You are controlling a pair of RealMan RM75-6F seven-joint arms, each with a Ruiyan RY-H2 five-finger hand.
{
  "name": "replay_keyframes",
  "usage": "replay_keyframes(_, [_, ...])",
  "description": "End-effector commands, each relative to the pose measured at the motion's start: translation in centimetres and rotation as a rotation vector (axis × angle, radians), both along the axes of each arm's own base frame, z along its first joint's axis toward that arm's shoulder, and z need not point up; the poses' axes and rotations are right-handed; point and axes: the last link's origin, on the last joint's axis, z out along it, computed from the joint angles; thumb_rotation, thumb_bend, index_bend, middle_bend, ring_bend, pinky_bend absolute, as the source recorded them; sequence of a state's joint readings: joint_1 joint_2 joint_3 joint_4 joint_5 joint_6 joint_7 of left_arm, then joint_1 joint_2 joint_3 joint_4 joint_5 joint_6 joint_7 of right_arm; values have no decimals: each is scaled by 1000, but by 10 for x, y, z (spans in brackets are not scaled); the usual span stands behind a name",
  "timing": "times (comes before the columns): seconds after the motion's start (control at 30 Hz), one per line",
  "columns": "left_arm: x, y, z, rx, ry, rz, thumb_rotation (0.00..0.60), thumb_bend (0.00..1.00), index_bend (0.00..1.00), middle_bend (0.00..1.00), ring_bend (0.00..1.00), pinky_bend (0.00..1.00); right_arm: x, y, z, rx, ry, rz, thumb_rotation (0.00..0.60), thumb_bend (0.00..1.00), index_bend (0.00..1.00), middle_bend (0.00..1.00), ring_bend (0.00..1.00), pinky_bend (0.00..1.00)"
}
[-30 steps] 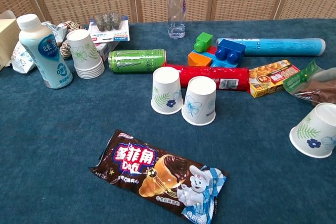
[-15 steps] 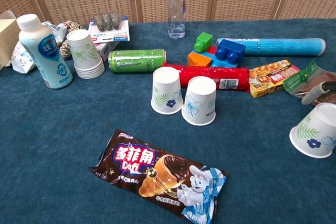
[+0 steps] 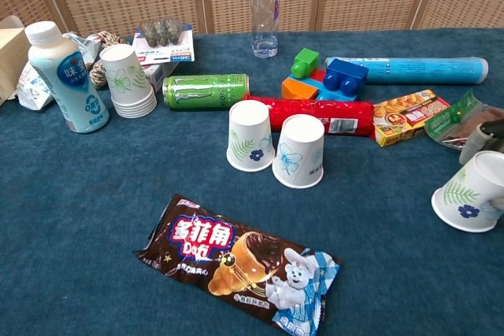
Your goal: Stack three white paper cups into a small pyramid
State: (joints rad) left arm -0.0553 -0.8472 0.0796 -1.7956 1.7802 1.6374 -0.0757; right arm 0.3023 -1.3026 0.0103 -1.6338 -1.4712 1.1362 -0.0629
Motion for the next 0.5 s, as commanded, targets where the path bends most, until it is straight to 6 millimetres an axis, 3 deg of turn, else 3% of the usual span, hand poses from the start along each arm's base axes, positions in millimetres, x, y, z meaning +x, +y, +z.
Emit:
replay_keyframes(0.03, [0,0,0,-1,-1,2,600,292,0,0,0,0,3,0,3,-4,-5,7,600,350,399,396,305,327])
replay_keyframes(0.23, [0,0,0,-6,0,5,600,293,0,0,0,0,34,-7,21,-43,-44,75,600,350,399,396,304,328])
replay_keyframes(0.5, [1,-2,-1,-12,-1,0,600,292,0,0,0,0,100,-28,40,-78,-71,185,600,349,398,396,304,327])
